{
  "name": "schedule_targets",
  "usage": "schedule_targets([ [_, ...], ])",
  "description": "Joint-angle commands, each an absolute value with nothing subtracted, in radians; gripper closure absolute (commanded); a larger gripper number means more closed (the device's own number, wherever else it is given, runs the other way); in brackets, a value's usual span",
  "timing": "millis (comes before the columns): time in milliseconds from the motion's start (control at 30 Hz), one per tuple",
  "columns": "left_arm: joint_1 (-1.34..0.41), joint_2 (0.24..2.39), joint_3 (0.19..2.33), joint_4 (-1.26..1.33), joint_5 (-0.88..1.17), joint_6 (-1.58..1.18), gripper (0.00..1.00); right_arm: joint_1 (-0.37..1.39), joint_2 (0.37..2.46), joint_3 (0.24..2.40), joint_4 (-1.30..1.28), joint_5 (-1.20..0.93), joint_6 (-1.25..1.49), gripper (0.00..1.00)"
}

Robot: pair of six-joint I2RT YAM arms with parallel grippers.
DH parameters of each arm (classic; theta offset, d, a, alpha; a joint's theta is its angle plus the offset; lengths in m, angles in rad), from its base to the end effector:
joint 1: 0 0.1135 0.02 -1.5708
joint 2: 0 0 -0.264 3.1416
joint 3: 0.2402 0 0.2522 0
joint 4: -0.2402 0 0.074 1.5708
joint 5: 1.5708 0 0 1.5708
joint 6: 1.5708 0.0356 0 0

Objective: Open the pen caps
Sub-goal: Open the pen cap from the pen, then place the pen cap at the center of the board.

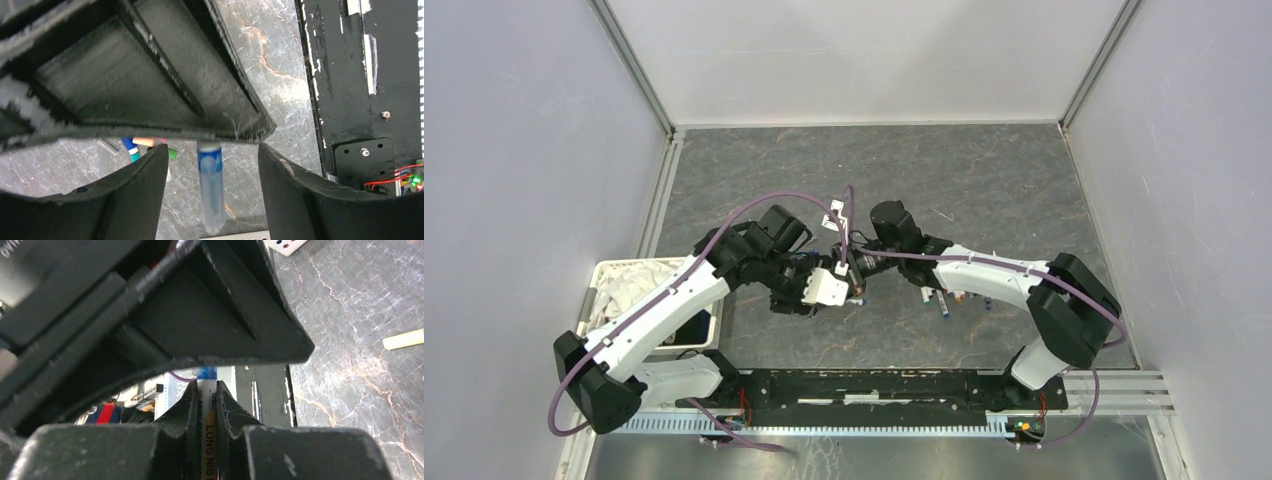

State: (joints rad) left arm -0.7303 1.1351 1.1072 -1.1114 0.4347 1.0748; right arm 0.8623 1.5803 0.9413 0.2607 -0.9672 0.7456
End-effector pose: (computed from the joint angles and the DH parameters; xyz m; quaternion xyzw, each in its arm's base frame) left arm 0.1387 -0.1443 0.3094 0.7773 0.5548 -0.1717 0.2421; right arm 0.2006 0.2791 0.2448 -0.3034 0.7161 0.6250 0.0679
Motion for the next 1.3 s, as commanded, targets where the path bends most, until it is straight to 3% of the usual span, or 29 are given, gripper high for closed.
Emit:
schedule_targets([
  [0, -0.755, 1.15, 1.117, -1.072, 0.399, 1.033, 0.34, 0.869, 1.608, 1.008, 0.269, -1.002, 0.745, 1.0],
  [267, -0.773, 1.154, 1.096, -1.083, 0.307, 1.082, 0.96, 0.868, 1.623, 1.026, 0.177, -1.004, 0.673, 1.0],
  [567, -0.778, 1.182, 1.133, -1.078, 0.284, 1.065, 0.98, 0.867, 1.666, 1.07, 0.101, -0.971, 0.642, 1.0],
  [667, -0.769, 1.188, 1.146, -1.111, 0.176, 1.099, 0.98, 0.856, 1.645, 1.083, -0.173, -0.948, 0.469, 1.0],
  [733, -0.583, 1.149, 1.155, -1.187, 0.167, 1.275, 0.98, 0.843, 1.489, 0.917, -0.354, -0.876, 0.341, 1.0],
  [800, -0.176, 1.114, 1.124, -1.264, 0.282, 1.619, 0.98, 0.809, 1.264, 0.562, -0.127, -0.896, 0.535, 1.0],
  [833, -0.096, 1.12, 1.104, -1.281, 0.281, 1.689, 0.98, 0.796, 1.194, 0.467, 0.074, -0.901, 0.686, 1.0],
  [867, -0.111, 1.138, 1.115, -1.297, 0.295, 1.658, 0.98, 0.795, 1.201, 0.452, 0.14, -0.918, 0.727, 1.0],
  [967, -0.242, 1.183, 1.201, -1.331, 0.37, 1.49, 0.98, 0.823, 1.3, 0.642, -0.2, -0.892, 0.488, 1.0],
  [1267, -0.337, 1.112, 1.12, -1.295, 0.412, 1.44, 0.98, 0.815, 1.284, 0.702, -0.236, -0.866, 0.455, 1.0],
])
